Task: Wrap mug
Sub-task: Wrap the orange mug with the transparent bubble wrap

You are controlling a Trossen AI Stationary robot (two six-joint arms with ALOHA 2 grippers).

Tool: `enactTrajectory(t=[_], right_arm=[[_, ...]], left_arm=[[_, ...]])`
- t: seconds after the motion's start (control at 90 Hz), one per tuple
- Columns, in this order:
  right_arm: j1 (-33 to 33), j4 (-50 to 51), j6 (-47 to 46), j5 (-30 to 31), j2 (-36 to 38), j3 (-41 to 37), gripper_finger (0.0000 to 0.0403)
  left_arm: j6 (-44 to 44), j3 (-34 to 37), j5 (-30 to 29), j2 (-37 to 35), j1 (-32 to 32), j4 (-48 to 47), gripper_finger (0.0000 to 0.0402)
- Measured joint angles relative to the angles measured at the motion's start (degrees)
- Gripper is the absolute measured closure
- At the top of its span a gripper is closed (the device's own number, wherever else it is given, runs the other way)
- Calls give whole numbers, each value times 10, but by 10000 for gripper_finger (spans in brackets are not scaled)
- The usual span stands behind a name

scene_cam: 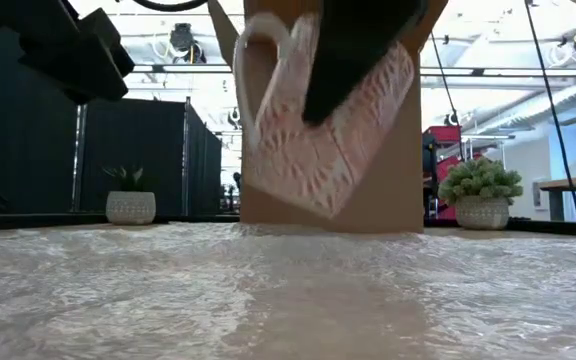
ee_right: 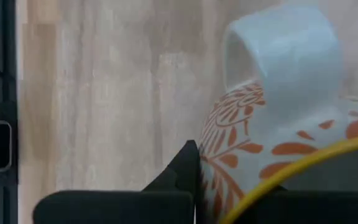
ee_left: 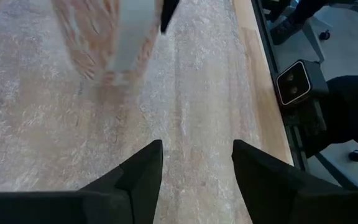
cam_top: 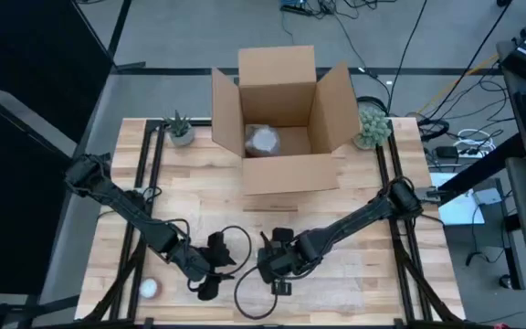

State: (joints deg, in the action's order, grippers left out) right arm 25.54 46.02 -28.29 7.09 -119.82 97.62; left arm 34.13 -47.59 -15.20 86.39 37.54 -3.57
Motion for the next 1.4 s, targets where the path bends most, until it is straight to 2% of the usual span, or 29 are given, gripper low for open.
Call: enactTrajectory(t=[0.3, 0.7, 0.944, 1.033, 1.156, 1.278, 1.4], right_arm=[[-4, -18, -2, 1, -12, 0, 392], [-4, -26, -14, 4, -22, 0, 325], [-4, -36, -10, 2, 13, 0, 260], [-5, -16, -18, -18, 40, 0, 240], [0, 35, -76, -44, 90, 0, 225], [29, 123, -128, -38, 118, 1, 221], [64, 226, -237, -21, 119, -2, 222]], left_arm=[[0, 0, 0, 0, 1, 0, 222], [1, 0, 0, 0, 1, 0, 222], [1, 0, 0, 0, 4, 0, 222], [1, 0, 0, 0, 4, 0, 222], [1, 0, 0, 0, 4, 0, 222], [2, 0, 0, 0, 5, 0, 222], [2, 0, 0, 0, 5, 0, 222]])
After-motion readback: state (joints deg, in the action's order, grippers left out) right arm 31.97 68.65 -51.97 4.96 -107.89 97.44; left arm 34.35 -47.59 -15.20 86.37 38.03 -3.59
